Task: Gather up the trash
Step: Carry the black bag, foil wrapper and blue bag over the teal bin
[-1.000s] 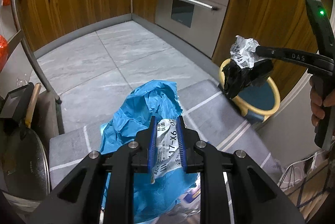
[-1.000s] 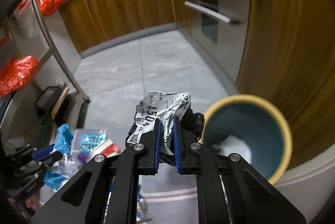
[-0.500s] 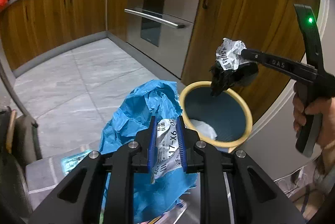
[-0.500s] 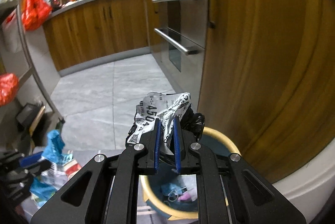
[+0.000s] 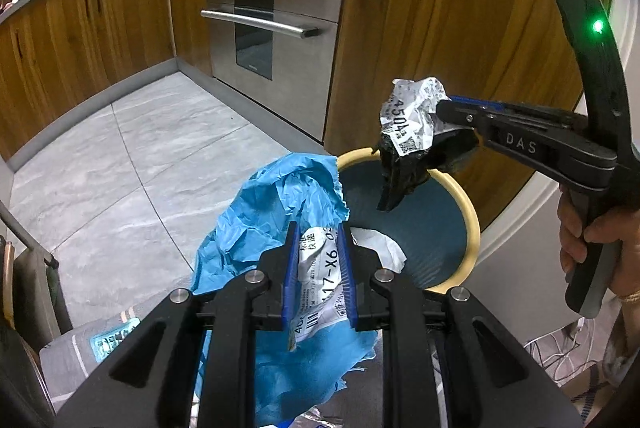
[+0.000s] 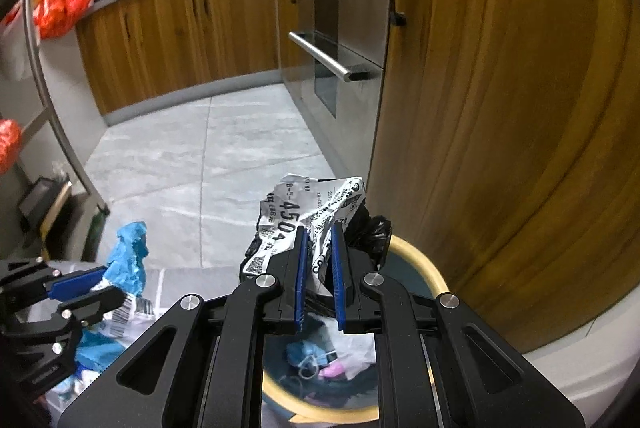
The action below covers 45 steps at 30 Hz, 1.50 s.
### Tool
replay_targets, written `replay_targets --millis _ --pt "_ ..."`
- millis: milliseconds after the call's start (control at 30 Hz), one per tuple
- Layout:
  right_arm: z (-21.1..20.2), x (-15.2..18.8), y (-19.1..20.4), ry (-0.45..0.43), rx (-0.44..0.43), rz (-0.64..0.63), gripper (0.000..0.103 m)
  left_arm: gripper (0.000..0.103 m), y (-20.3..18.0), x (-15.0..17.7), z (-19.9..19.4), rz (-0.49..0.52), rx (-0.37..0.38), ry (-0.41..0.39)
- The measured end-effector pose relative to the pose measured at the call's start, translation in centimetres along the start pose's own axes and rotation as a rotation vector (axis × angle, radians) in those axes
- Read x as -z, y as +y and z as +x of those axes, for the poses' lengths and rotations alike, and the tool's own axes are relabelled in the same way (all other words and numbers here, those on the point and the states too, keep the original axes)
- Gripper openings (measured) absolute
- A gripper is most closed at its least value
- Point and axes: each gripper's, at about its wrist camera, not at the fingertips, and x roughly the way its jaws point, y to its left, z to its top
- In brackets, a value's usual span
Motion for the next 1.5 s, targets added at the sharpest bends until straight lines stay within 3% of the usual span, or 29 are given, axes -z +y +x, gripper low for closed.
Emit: replay_targets --millis 300,533,767,1100,1500 --pt "0.9 0.1 -0.8 0.021 0.006 0.02 0.013 0.019 -0.5 -0.5 2.0 -0.036 0.033 -0.002" --pt "2.2 0.6 -2.8 0.052 0.02 0.091 0.013 0.019 -2.1 -1.1 3.8 0.003 0.06 -0.005" --pt "3.8 1.3 -5.2 0.087 0.037 0.158 0.013 0.019 -4.9 -0.3 7.6 0.092 0.062 0.053" --pt "5.4 2.1 -6.2 0.124 0.078 0.173 0.013 0.019 -7.1 0.0 10.9 0.129 0.085 0.077" --pt "6.0 2.3 -6.4 0.13 0.121 0.164 0.014 0.02 -8.2 0.4 12.0 0.14 0.093 0.072"
